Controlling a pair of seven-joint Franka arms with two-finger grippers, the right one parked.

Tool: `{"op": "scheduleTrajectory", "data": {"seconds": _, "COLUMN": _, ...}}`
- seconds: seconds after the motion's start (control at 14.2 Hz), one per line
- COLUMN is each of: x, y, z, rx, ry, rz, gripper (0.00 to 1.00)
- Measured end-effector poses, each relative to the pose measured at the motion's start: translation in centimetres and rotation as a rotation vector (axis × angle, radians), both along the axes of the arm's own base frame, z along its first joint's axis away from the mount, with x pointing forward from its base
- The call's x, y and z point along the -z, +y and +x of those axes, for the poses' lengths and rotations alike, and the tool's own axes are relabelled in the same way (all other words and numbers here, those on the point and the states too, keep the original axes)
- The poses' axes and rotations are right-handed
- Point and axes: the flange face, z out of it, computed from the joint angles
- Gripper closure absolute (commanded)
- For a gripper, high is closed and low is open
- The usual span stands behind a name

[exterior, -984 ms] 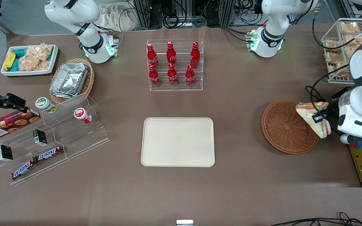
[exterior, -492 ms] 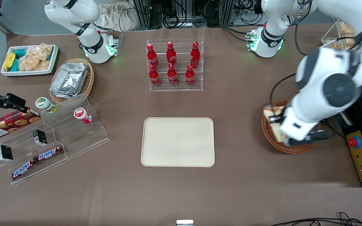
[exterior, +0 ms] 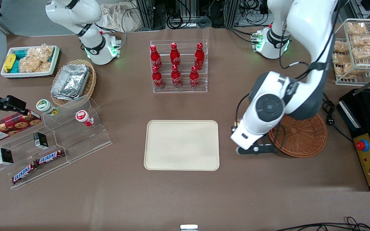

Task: Place sandwich from basket to tray
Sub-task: 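Lift the sandwich and carry it with the left gripper toward the tray, then lower the sandwich onto the cream tray with the left gripper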

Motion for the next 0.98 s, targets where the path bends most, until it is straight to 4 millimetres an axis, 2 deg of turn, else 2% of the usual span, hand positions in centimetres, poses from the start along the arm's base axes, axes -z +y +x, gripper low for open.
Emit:
{"op": "scheduleTrajectory", "data": {"seconds": 0.14, "x": 2.5, "y": -1.7, "z": -0.4, "rx": 0.013, "ry": 0.011, "rz": 0.0, "gripper": 1.0}}
{"op": "scheduleTrajectory", "data": {"seconds": 0.28, "x": 3.9, "y": -2.7, "z": -0.8, "rx": 0.027, "ry": 0.027, "rz": 0.006, "gripper": 1.0}}
{"op": "scheduleTrajectory", "data": {"seconds": 0.42, "x": 5.4, "y": -4.5, "z": -1.3, "rx": 0.051, "ry": 0.012, "rz": -0.01, "gripper": 1.0}}
{"op": "scheduleTrajectory", "data": {"seconds": 0.7, "x": 9.4, "y": -7.7, "z": -1.7, "rx": 0.067, "ry": -0.027, "rz": -0.05, "gripper": 1.0}}
{"op": "scheduleTrajectory", "data": {"seconds": 0.98, "x": 12.9, "y": -8.4, "z": -2.4, "rx": 0.032, "ry": 0.008, "rz": -0.033, "gripper": 1.0}}
